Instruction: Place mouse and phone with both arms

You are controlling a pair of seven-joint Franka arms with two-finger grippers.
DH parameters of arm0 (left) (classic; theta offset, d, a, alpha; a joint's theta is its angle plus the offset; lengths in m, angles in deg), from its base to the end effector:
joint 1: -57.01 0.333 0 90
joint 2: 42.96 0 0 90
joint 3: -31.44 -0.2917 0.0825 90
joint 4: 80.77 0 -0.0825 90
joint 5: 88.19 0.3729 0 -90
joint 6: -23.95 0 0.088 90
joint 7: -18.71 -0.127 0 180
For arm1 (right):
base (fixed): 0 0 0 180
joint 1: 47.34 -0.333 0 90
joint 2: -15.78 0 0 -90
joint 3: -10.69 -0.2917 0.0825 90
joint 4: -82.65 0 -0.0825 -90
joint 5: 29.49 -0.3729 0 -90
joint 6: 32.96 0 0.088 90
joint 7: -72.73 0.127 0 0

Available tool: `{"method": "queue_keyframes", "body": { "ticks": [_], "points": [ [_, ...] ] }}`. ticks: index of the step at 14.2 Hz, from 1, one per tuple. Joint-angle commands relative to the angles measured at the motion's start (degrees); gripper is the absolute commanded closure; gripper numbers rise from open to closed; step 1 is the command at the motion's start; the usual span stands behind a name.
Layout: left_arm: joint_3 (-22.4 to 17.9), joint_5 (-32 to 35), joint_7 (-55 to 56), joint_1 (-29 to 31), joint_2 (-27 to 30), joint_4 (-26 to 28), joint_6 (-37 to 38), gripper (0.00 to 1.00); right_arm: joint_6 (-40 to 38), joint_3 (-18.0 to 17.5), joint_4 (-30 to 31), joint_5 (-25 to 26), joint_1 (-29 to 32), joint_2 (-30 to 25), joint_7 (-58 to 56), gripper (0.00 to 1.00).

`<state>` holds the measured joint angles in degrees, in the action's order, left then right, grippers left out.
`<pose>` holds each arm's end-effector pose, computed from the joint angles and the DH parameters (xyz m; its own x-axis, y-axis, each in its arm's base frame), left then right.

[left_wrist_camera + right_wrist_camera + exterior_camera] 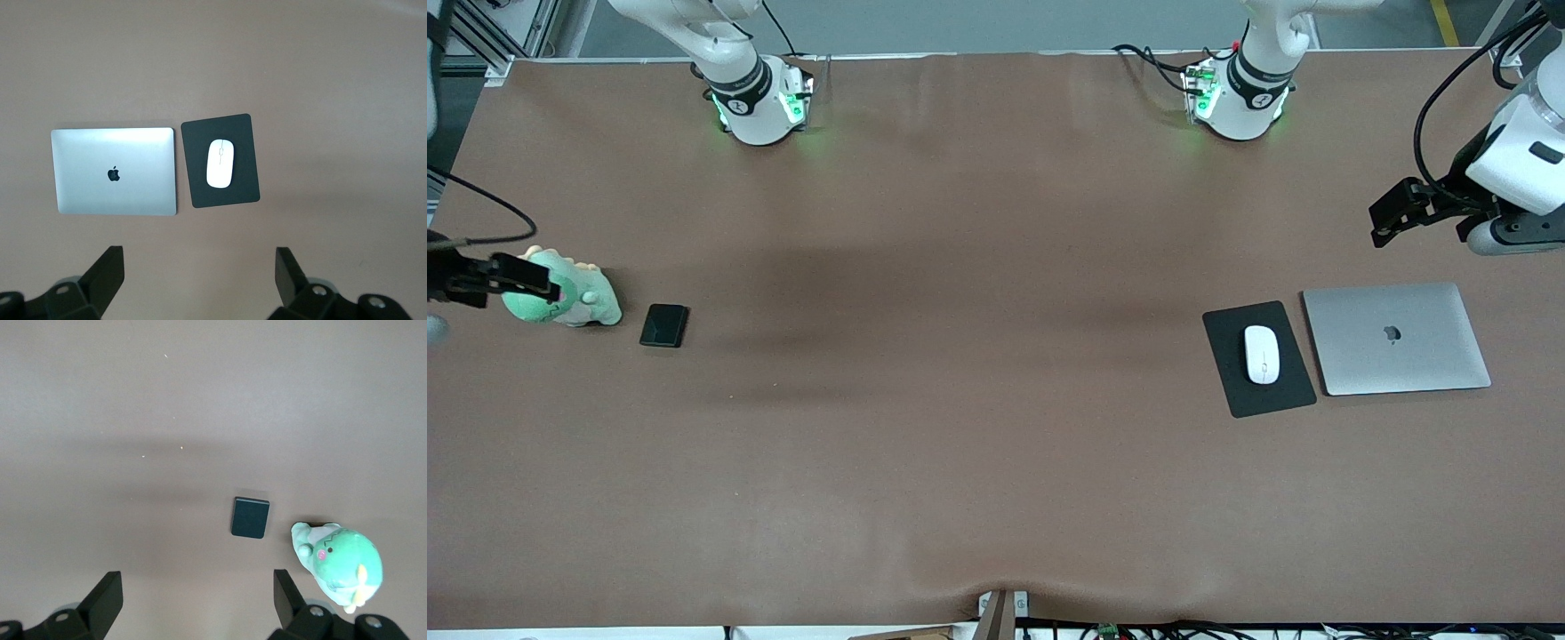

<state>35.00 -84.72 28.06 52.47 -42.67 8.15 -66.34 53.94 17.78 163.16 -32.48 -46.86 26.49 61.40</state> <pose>0.5391 -0.0691 0.5923 0.9990 0.0213 0.0384 0.0234 -0.9982 -0.0553 0.5843 -0.0645 0.5463 0.9954 0.0690 -0.0667 0.0662 -0.9969 -0.0432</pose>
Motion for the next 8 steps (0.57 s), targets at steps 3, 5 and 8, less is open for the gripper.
{"method": "queue_keyframes", "body": {
  "ticks": [3, 5, 8],
  "points": [
    [-0.14, -0.92, -0.12, 0.24, 0.24, -0.85, 0.2, 0.0, -4.98, -2.95, 3.05, -0.17, 1.27, -8.31, 5.69, 0.0],
    [-0.14, -0.66, -0.03, 0.24, 0.24, -0.94, 0.2, 0.0, -4.63, -3.23, 7.98, -0.08, 1.28, -12.71, 6.75, 0.0],
    [-0.14, -0.48, -0.03, 0.15, 0.24, -1.03, 0.99, 0.0, -5.07, -5.06, 9.14, -0.08, 1.97, -14.13, 8.86, 0.0]
  ]
}}
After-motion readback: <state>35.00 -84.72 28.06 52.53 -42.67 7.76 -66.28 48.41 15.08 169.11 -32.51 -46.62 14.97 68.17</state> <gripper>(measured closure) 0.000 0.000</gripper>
